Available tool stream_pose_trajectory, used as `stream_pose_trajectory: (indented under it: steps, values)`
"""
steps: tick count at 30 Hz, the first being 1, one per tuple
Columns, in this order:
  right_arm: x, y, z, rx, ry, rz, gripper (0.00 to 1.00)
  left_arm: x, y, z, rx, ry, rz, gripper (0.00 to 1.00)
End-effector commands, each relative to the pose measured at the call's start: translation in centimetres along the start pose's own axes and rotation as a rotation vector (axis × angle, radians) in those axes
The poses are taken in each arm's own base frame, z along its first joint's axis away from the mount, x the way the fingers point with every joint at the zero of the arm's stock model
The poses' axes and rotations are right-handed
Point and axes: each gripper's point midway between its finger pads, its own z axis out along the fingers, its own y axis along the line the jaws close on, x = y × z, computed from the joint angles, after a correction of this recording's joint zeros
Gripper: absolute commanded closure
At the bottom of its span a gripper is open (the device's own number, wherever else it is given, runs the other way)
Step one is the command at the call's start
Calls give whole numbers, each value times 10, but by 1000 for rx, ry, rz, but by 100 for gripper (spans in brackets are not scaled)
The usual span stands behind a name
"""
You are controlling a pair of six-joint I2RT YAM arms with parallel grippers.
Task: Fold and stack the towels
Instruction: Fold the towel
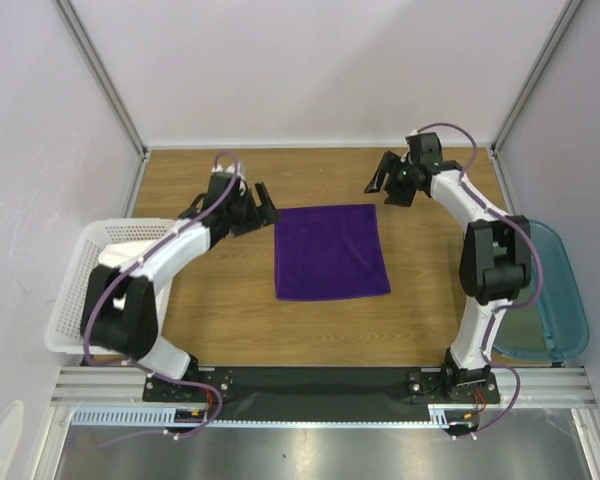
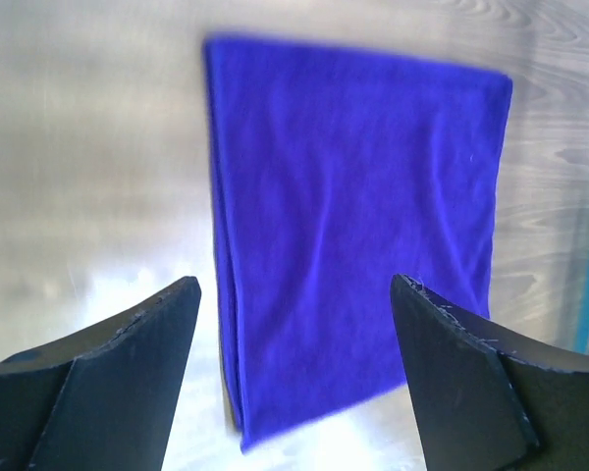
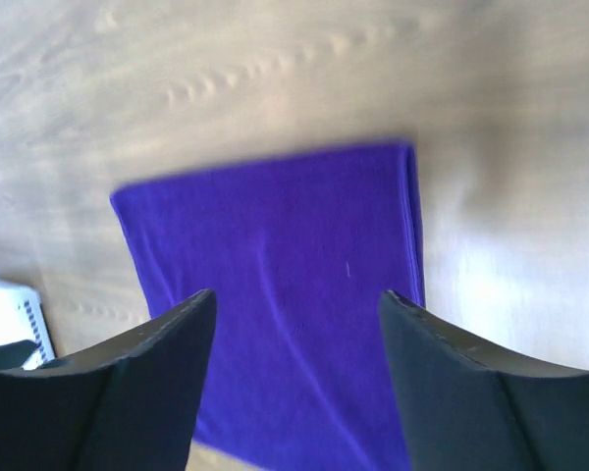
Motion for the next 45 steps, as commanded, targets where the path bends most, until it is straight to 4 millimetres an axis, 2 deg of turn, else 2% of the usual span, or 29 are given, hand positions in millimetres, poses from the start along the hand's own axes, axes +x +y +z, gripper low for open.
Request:
stream_pose_trajectory:
  steps: [1,2,3,4,5,6,7,9,10,12,14,20,24,27,30,34,38,42,45]
  values:
    - [31,-8,-25,33,64,32,25,42,15,-11,-32,28,-169,16]
    - [38,-9,-34,40,72,48,24,47,10,-19,-21,19,-188,15]
    - [53,-19,-36,71,95,68,24,63,16,-19,-29,35,-197,16]
    - [62,-26,-38,90,111,79,24,73,13,-21,-24,48,-195,16]
    - [66,-24,-48,91,108,84,24,77,11,-25,-20,42,-215,16]
    - [73,-26,-51,92,118,95,24,89,15,-24,-23,52,-220,16]
    - [92,-37,-51,117,154,113,24,99,11,-25,-20,64,-213,16]
    - [102,-40,-61,125,149,131,24,113,17,-26,-41,64,-230,16]
    - [115,-48,-64,145,170,142,24,120,15,-26,-37,69,-245,16]
    - [120,-50,-74,151,153,143,24,134,18,-28,-25,84,-261,17]
    - [131,-57,-79,172,163,151,24,137,15,-27,2,75,-280,18]
    - [137,-63,-90,203,151,141,24,162,14,-24,4,110,-289,21]
    - [137,-62,-87,197,163,149,24,169,14,-20,0,104,-310,25]
    - [138,-60,-86,186,166,160,24,170,19,-18,-21,85,-312,31]
    - [141,-61,-85,191,165,163,24,171,24,-15,-45,78,-307,42]
    - [148,-65,-85,200,162,177,24,175,28,-9,-59,88,-292,49]
    - [161,-71,-83,214,177,195,24,180,33,-4,-75,101,-272,50]
    - [171,-75,-81,230,191,195,25,182,35,-3,-83,106,-265,69]
    - [180,-75,-78,233,204,198,25,181,37,-5,-97,109,-249,78]
